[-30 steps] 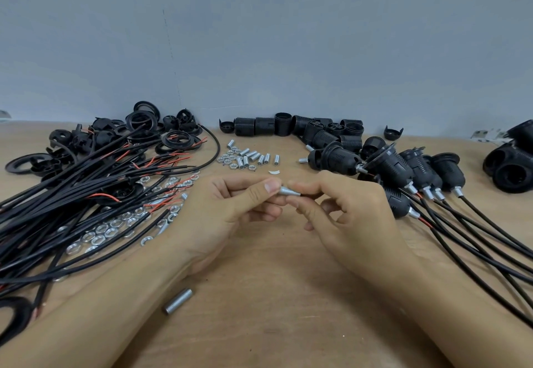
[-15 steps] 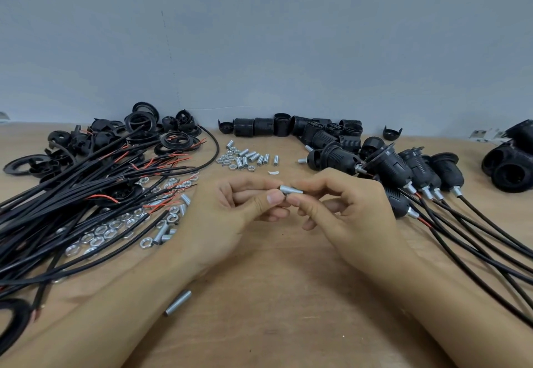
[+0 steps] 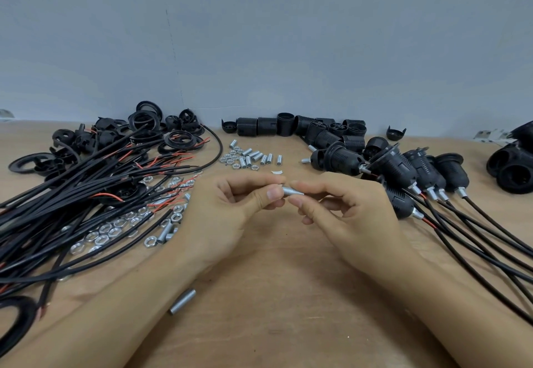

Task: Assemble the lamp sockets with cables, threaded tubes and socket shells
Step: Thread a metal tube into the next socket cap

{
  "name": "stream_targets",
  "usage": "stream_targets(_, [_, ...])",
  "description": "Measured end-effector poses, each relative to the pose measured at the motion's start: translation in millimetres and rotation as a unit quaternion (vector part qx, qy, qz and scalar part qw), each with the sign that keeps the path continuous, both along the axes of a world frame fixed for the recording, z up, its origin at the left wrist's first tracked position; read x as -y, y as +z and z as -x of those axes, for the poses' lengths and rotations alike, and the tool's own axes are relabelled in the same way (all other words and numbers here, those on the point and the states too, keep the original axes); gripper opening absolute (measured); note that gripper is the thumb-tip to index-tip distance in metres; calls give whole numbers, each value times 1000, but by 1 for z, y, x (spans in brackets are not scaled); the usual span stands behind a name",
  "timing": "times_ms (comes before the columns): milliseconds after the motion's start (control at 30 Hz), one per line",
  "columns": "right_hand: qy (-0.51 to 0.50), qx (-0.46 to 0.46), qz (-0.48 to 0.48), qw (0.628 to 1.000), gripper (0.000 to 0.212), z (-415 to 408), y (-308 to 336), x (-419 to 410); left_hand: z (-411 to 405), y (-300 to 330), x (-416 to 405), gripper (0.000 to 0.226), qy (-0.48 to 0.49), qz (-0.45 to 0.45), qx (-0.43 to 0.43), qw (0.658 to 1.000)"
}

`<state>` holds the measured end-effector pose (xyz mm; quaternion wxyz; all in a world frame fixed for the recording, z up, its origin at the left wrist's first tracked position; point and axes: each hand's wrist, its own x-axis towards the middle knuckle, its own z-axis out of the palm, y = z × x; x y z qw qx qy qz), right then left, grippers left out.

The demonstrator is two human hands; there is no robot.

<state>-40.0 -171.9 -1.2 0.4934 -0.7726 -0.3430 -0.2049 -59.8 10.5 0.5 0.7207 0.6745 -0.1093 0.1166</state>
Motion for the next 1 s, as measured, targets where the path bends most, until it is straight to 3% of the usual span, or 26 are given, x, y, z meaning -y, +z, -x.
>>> stream_targets(200, [-18,101,36,994,7,-1,1,1,1,0,1,18,-5,-39,29,999])
stream_targets(433, [11,-38,-5,999,11,3,3,0,1,0,0,20,-17,-27,43,999])
stream_targets(600, [13,-104,-52,993,11,1,4,-2,1,1,0,19,-33,51,40,997])
stream_targets(667, [12,-113,-71,991,22,-1,3,-2,1,1,-3,19,-33,90,40,995])
stream_targets(800, [12,-142,-94,985,26,-1,3,0,1,-1,-2,46,-29,-12,55,998])
stream_targets(1000, [17,-160,-94,982,20,0,6,0,3,4,-7,56,-58,12,73,996])
